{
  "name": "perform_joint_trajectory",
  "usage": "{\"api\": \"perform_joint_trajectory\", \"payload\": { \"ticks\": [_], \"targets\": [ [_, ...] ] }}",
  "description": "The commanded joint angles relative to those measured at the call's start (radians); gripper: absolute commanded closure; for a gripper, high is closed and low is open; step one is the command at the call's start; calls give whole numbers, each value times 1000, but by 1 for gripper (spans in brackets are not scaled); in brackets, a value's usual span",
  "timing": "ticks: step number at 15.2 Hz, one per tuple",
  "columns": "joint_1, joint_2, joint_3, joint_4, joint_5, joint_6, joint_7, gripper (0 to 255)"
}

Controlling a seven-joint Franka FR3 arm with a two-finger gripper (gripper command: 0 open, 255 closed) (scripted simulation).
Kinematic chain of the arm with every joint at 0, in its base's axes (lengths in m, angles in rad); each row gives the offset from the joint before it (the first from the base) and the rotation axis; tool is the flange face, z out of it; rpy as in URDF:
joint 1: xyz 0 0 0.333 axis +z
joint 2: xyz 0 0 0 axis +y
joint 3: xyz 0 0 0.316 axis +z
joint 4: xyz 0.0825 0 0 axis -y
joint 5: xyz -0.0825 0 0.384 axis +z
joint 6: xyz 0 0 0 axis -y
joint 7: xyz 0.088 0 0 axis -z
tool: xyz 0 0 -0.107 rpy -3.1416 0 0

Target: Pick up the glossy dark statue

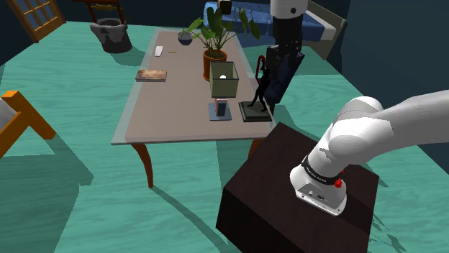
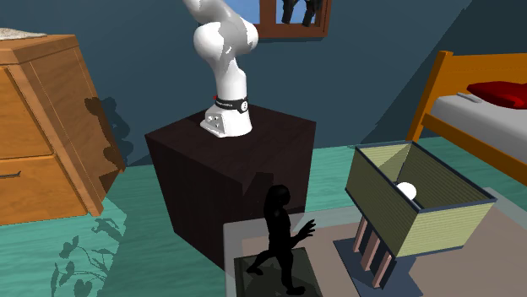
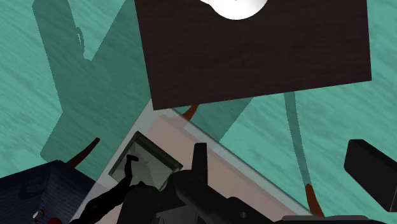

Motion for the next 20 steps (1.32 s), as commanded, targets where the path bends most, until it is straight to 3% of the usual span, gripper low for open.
{"api": "perform_joint_trajectory", "payload": {
  "ticks": [1,11,20],
  "targets": [
    [0,0,0,0,0,0,0,0],
    [-69,101,-192,-93,-178,291,-216,0],
    [-111,326,-367,-51,-264,575,-400,0]
  ]
}}
